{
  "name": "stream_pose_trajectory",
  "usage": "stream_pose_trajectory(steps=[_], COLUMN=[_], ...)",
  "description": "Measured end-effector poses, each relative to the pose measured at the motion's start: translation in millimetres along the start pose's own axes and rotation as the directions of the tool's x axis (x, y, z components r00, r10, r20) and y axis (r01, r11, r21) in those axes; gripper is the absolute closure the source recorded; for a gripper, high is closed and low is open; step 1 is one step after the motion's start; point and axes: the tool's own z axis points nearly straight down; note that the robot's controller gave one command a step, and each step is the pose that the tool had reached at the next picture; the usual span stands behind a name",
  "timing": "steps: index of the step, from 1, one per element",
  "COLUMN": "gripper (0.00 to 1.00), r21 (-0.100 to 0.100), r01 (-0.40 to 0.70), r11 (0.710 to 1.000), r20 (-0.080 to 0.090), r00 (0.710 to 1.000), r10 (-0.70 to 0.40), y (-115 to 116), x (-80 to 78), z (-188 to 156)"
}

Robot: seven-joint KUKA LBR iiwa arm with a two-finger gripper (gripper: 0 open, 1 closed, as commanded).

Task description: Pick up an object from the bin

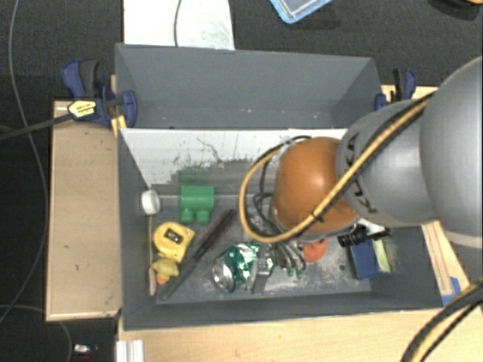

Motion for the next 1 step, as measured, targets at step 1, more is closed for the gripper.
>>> stream_pose_trajectory(steps=[1], gripper=[1.0], r21=[-0.003], r01=[-0.358], r11=[0.934], r20=[0.003], r00=[0.934], r10=[0.358], y=[-47.9], x=[3.1], z=[29.3])
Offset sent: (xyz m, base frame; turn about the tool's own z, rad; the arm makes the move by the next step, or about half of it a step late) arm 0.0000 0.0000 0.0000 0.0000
